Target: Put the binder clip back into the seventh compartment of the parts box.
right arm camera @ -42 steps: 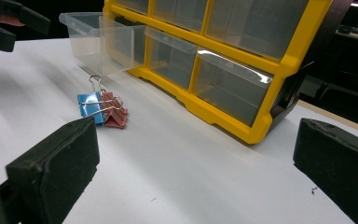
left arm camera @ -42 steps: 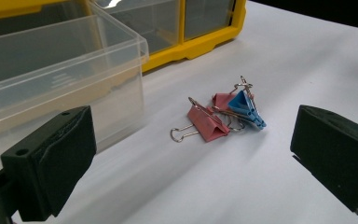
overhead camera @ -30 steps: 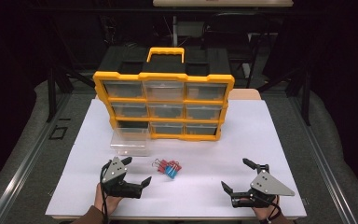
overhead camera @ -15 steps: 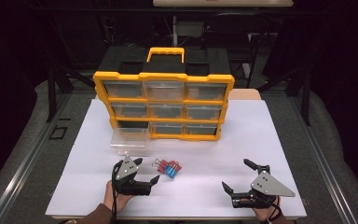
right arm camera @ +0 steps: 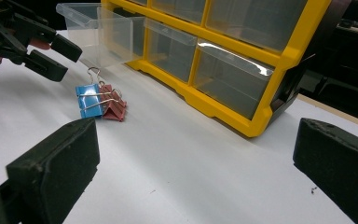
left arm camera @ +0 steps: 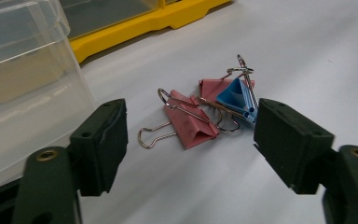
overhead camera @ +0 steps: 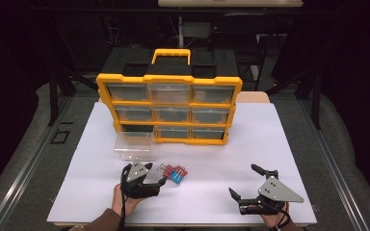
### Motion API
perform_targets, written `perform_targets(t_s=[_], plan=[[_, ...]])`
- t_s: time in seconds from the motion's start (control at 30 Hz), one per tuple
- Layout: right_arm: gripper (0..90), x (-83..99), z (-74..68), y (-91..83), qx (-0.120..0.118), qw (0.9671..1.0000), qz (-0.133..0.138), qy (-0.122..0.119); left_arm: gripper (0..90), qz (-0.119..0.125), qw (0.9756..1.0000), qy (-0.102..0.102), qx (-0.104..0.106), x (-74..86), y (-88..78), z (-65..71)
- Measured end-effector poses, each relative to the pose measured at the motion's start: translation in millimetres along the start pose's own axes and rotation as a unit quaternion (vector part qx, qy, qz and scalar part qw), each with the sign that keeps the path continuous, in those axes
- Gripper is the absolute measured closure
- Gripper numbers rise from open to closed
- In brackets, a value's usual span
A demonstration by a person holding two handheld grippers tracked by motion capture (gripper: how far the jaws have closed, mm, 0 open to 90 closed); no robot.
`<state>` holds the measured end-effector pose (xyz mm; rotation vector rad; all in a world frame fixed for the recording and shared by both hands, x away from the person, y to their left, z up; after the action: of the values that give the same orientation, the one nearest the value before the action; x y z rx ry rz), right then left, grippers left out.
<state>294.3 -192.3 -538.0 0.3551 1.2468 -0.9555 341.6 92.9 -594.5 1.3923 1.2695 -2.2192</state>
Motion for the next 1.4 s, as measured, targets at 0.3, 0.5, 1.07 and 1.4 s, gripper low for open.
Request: perform_targets(t_s=[0.3, 0.5, 1.07, 1.4], plan=[[0.0, 0.4, -0.6, 0.9, -0.002, 1.0, -0.002, -0.001, 40.4, 0.002, 0.9999, -0.002, -0.016, -3.0, 8.7, -2.5], [0.0, 0.3, -0.9, 1.0, -0.002, 1.0, -0.002, -0.002, 46.5, 0.003, 0.9998, -0.004, -0.017, -4.6, 12.2, -4.1], [0.2, 0.8, -1.5, 0.8, -0.003, 1.0, -0.004, -0.001, 58.9, -0.004, 0.9995, -0.022, -0.021, -4.6, 27.1, -6.6], [0.4, 1.0, -1.3, 0.6, -0.002, 1.0, -0.005, -0.001, 65.6, -0.005, 0.9998, -0.018, -0.005, -4.0, 30.4, -3.6]])
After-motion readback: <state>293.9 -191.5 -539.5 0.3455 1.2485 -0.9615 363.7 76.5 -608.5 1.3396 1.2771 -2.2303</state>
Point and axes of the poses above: each handheld gripper's, and its own axes: y roughly forward along the jaws, x roughly out of its underside, z roughly to its right, the point moved 9 cm from there along y, roughly forward along the jaws, and after that the axes turned 10 degrees about -y, right-handed, at the moved point
